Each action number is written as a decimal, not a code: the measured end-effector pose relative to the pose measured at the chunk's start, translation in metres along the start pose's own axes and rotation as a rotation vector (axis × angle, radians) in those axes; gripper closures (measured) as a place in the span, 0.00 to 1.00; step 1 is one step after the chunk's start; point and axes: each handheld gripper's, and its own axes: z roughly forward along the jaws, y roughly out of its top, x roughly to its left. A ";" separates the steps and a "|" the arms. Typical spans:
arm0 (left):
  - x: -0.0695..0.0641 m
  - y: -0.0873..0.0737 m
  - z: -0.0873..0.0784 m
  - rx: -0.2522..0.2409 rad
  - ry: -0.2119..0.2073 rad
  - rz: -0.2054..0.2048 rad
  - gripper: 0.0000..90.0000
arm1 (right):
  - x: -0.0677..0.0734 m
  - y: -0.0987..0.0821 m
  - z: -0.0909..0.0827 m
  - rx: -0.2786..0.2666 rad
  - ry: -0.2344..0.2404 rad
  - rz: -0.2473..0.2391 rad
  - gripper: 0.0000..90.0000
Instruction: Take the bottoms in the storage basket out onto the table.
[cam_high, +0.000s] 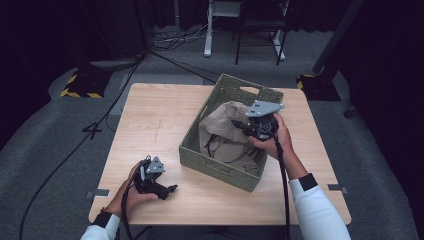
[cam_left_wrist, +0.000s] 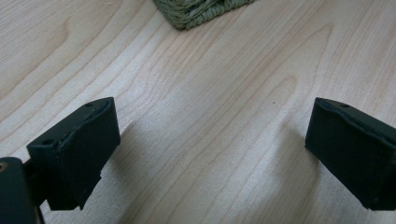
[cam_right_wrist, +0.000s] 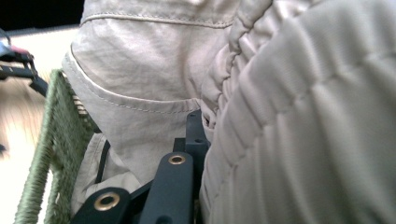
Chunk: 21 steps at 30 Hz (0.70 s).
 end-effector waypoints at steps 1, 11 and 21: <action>0.000 0.000 0.000 -0.001 0.001 -0.001 0.04 | -0.001 0.002 -0.004 -0.009 -0.004 0.000 0.90; 0.000 0.000 0.000 0.000 0.001 -0.001 0.04 | -0.004 0.020 -0.031 -0.091 -0.034 -0.016 0.90; 0.000 0.000 0.000 0.000 0.001 0.000 0.04 | -0.012 0.032 -0.057 -0.158 -0.078 -0.003 0.90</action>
